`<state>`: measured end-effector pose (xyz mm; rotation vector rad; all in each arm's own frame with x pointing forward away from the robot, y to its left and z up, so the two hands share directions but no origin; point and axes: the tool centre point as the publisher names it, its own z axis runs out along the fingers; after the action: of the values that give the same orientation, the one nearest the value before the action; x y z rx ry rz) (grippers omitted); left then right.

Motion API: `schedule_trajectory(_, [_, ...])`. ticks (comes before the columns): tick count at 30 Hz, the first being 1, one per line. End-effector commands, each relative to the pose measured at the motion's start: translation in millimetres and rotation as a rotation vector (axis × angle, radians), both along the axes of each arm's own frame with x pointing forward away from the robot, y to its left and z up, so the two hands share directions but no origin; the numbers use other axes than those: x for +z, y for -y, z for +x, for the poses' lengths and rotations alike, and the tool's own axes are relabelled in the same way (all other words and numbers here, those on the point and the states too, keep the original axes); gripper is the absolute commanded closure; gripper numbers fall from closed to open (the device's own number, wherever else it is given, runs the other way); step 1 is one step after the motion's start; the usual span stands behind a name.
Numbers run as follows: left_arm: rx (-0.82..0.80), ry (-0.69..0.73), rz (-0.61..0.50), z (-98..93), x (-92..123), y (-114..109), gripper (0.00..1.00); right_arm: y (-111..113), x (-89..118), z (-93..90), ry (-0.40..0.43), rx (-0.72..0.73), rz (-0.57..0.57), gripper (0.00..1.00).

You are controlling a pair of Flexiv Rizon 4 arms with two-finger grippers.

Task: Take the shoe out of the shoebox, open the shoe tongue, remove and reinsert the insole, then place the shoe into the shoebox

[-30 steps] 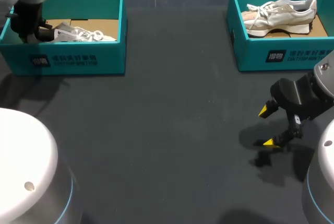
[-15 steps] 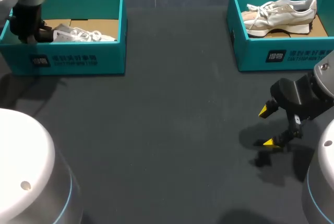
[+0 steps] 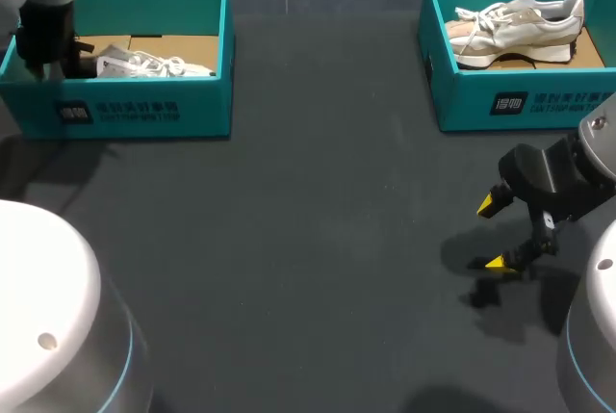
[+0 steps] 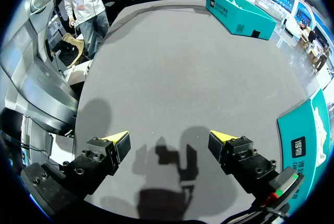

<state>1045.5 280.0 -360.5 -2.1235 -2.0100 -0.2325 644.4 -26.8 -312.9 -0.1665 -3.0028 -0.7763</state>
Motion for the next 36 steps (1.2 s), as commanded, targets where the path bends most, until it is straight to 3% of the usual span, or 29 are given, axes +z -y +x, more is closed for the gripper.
schedule_trajectory(1, [0.006,0.011,-0.019,-4.0,11.8,0.5,0.27,0.0,0.2,-1.8,0.002,-0.001,-0.003,0.00])
schedule_trajectory(13, [0.016,0.058,-0.089,-7.1,61.6,17.6,0.00,0.0,0.2,-1.8,0.002,-0.001,-0.003,0.00])
schedule_trajectory(25, [0.044,0.086,-0.147,-35.4,142.8,13.9,0.00,0.0,0.2,-1.8,0.002,-0.001,-0.003,0.00])
schedule_trajectory(36, [0.077,0.082,-0.172,-53.9,185.5,2.5,0.00,0.0,0.2,-1.8,0.002,-0.001,-0.003,0.00])
